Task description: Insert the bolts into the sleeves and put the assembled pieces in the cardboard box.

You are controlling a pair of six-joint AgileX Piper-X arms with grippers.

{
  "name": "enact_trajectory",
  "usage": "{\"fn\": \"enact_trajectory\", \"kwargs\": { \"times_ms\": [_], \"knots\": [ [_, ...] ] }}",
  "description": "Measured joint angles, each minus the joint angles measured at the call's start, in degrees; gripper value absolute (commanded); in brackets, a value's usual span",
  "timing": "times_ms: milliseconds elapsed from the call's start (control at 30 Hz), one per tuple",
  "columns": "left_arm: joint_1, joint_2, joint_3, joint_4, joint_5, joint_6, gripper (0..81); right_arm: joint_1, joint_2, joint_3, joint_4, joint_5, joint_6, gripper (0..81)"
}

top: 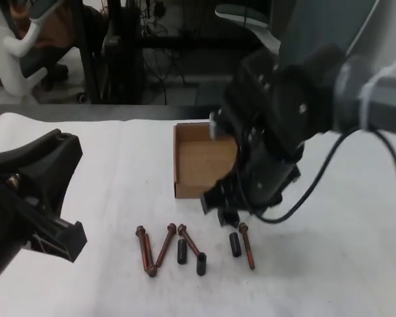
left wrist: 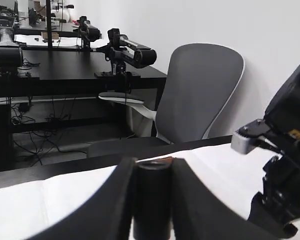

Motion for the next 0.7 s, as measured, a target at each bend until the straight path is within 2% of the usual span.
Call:
{"fn": "enact_trajectory", "kwargs": {
  "times_ms": [300, 500, 700],
  "knots": [
    [0.0, 0.0, 0.0, 0.0, 0.0, 0.0, 1.7, 0.0, 4.9, 0.0, 1.5, 7.9, 0.0, 54.3],
    [0.0, 0.0, 0.0, 0.0, 0.0, 0.0, 1.7, -0.4, 9.2, -0.1, 1.5, 8.7, -0.3, 41.0],
    [0.0, 0.0, 0.0, 0.0, 0.0, 0.0, 1.7, -2.4, 11.2, -0.1, 1.3, 10.0, -0.9, 39.8]
  ]
}}
